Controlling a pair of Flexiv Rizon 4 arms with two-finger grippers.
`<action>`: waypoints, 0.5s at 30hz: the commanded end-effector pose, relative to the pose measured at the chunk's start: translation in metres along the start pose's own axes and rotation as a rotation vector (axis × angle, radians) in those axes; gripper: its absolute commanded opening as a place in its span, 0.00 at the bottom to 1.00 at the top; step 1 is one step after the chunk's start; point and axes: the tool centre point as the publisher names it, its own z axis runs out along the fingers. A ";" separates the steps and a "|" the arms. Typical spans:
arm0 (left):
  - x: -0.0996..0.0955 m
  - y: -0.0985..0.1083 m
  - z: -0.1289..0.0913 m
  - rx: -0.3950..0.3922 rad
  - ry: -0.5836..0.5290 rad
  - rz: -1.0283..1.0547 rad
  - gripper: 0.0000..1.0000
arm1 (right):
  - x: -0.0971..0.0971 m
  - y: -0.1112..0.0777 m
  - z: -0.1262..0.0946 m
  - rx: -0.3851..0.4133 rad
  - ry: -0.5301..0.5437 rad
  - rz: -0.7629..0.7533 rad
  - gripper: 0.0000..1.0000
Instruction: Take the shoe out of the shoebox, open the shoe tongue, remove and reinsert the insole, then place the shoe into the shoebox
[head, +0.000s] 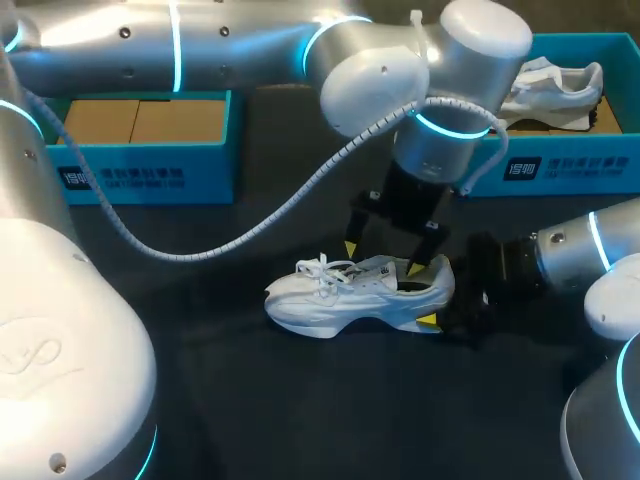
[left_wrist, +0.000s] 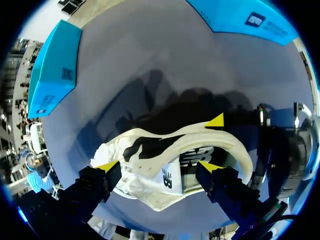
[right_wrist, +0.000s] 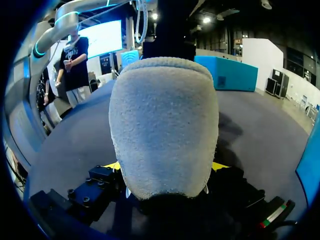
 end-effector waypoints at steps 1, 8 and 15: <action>0.004 -0.001 0.010 -0.009 -0.009 0.020 1.00 | -0.001 -0.001 0.002 0.003 -0.003 0.001 0.00; 0.001 0.001 0.026 -0.014 -0.052 0.050 1.00 | -0.001 -0.001 0.002 0.003 -0.003 0.001 0.00; -0.011 0.003 0.029 -0.024 -0.081 -0.007 1.00 | -0.001 -0.001 0.002 0.003 -0.003 0.001 0.00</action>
